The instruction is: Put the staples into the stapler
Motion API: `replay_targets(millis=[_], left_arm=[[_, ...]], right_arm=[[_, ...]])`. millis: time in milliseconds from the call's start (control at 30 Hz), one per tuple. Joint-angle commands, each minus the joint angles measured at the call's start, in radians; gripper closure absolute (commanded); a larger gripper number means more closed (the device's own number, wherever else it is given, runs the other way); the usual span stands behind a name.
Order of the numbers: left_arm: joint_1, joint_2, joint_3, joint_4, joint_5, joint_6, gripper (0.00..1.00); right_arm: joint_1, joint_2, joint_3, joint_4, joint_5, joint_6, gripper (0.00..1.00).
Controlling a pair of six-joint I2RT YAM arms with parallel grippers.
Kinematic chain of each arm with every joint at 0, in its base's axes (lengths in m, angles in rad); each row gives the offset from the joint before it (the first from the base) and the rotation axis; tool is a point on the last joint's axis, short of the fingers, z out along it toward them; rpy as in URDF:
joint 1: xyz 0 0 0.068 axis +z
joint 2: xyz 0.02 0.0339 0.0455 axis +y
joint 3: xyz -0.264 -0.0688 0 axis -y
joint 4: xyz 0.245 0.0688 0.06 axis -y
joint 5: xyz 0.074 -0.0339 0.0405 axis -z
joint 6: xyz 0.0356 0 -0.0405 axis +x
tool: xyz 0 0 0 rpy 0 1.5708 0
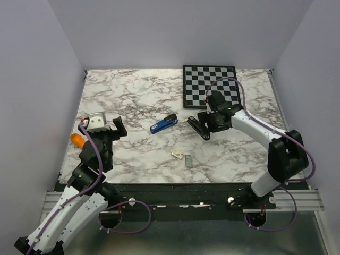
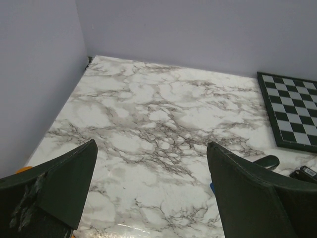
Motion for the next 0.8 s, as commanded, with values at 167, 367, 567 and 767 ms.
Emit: replay_targets(millis=[167, 367, 567, 767], left_arm=[[0.005, -0.068, 0.162, -0.045, -0.172, 0.118, 0.01], [0.005, -0.165, 0.164, 0.064, -0.175, 0.218, 0.01], [0.004, -0.195, 0.179, 0.152, -0.21, 0.297, 0.01], [0.004, -0.183, 0.175, 0.199, -0.256, 0.333, 0.01]], right_arm=[[-0.244, -0.381, -0.059, 0.051, 0.088, 0.181, 0.01], [-0.345, -0.71, -0.122, 0.08, 0.269, 0.231, 0.0], [-0.345, -1.007, -0.248, 0.158, 0.431, 0.214, 0.0], [-0.345, -1.215, -0.407, 0.289, 0.467, 0.157, 0.0]])
